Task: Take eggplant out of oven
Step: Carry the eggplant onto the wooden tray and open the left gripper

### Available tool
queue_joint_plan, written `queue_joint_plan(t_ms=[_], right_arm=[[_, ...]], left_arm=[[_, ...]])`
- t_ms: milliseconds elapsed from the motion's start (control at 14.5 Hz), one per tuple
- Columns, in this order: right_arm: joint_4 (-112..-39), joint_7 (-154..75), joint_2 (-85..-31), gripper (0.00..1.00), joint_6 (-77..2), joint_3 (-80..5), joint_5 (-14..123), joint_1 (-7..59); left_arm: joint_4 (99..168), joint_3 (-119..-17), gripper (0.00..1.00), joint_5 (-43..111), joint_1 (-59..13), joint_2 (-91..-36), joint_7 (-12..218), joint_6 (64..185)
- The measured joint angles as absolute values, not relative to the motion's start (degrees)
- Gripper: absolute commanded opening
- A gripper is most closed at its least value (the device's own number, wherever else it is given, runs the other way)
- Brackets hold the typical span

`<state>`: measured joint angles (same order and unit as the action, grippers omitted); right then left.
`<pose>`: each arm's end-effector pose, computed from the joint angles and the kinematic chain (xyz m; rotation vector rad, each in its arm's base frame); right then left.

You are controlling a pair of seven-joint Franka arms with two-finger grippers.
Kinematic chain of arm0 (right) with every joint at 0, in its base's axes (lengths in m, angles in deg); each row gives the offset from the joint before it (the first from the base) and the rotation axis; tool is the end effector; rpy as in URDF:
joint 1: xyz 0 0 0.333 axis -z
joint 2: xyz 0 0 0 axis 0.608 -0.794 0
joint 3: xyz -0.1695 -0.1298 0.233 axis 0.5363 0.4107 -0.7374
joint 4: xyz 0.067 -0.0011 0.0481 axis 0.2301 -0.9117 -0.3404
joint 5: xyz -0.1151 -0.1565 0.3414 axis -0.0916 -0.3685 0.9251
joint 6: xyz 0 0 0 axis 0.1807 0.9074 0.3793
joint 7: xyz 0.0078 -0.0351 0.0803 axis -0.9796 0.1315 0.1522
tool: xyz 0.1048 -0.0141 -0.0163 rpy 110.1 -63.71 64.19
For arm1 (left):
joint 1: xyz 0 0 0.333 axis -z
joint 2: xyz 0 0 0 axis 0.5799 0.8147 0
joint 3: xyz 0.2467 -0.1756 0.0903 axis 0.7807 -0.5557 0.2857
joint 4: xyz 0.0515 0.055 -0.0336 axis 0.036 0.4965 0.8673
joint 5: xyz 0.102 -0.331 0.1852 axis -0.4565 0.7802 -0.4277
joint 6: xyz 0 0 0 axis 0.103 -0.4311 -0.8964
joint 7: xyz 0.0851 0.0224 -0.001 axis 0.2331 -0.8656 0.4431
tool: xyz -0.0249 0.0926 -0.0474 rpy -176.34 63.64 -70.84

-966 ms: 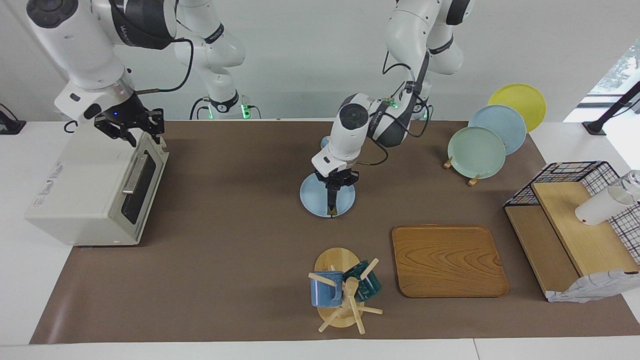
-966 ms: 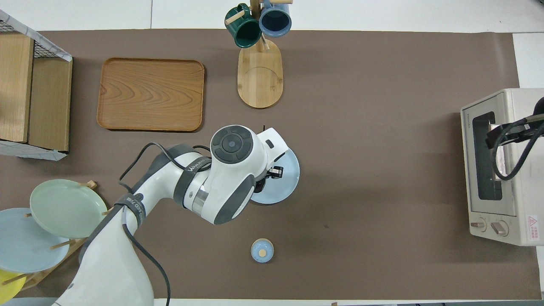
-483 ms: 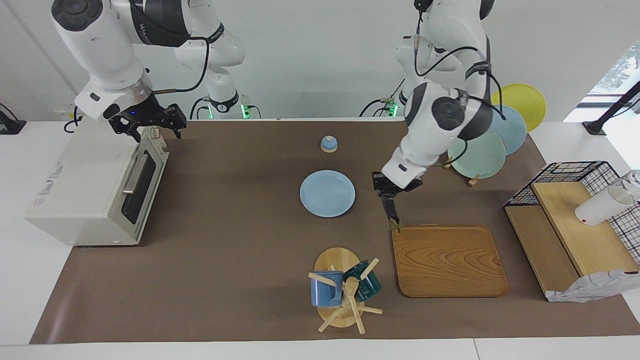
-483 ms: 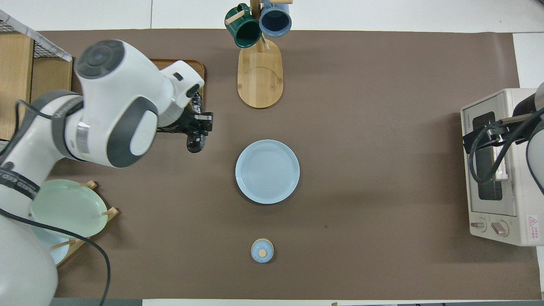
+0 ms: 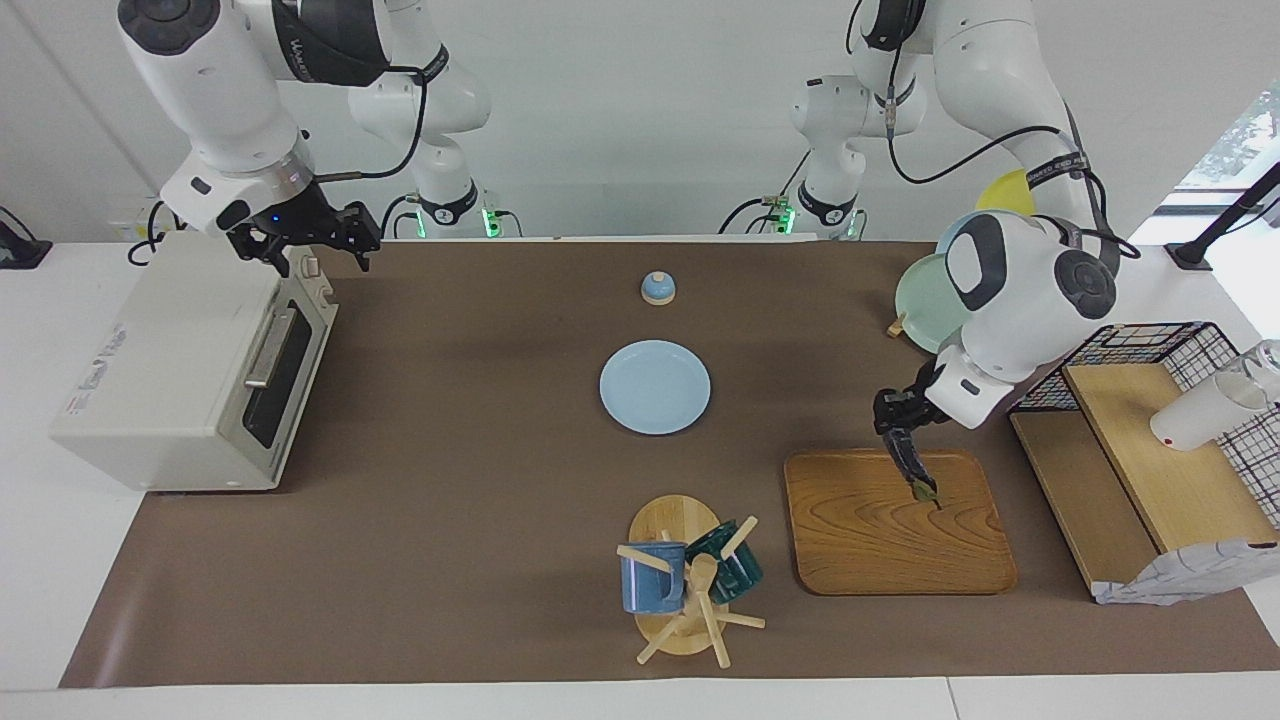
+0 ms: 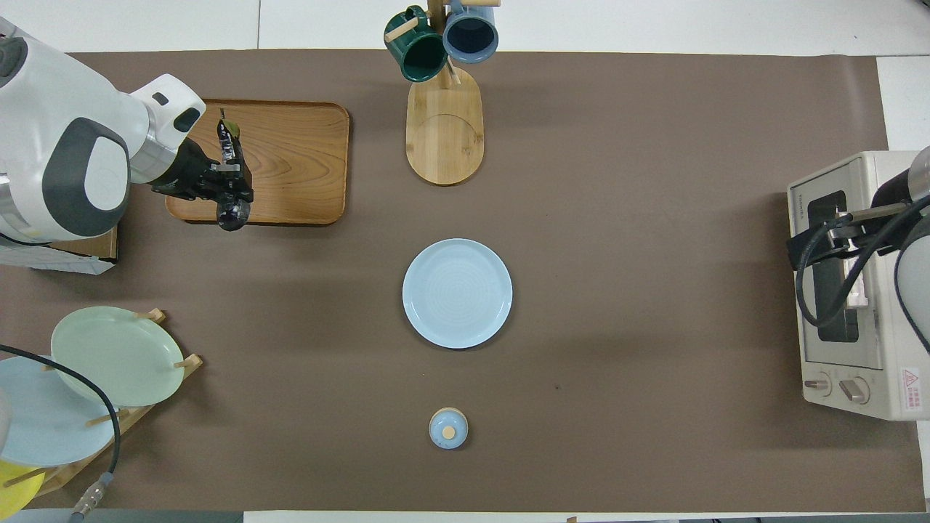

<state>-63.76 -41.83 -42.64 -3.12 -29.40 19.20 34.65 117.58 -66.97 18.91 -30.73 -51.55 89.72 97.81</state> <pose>0.5394 0.0087 0.5987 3.0496 0.1957 -0.2530 0.6524 -0.0875 0.3954 2.9716 -0.0132 -0.1152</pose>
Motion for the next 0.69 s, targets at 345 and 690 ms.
queue_joint_plan(t_ms=[345, 690], right_arm=[[-64.38, -42.20, -42.32, 1.00, -3.12, -28.85, 19.20, 34.83], [-64.67, -42.45, -42.32, 1.00, -3.12, -28.27, 19.20, 35.67]], left_arm=[[113.84, -67.63, 0.00, 17.84, -30.83, -43.09, 89.47, 105.52], [112.88, -67.59, 0.00, 15.91, -30.96, -41.77, 89.47, 106.82]])
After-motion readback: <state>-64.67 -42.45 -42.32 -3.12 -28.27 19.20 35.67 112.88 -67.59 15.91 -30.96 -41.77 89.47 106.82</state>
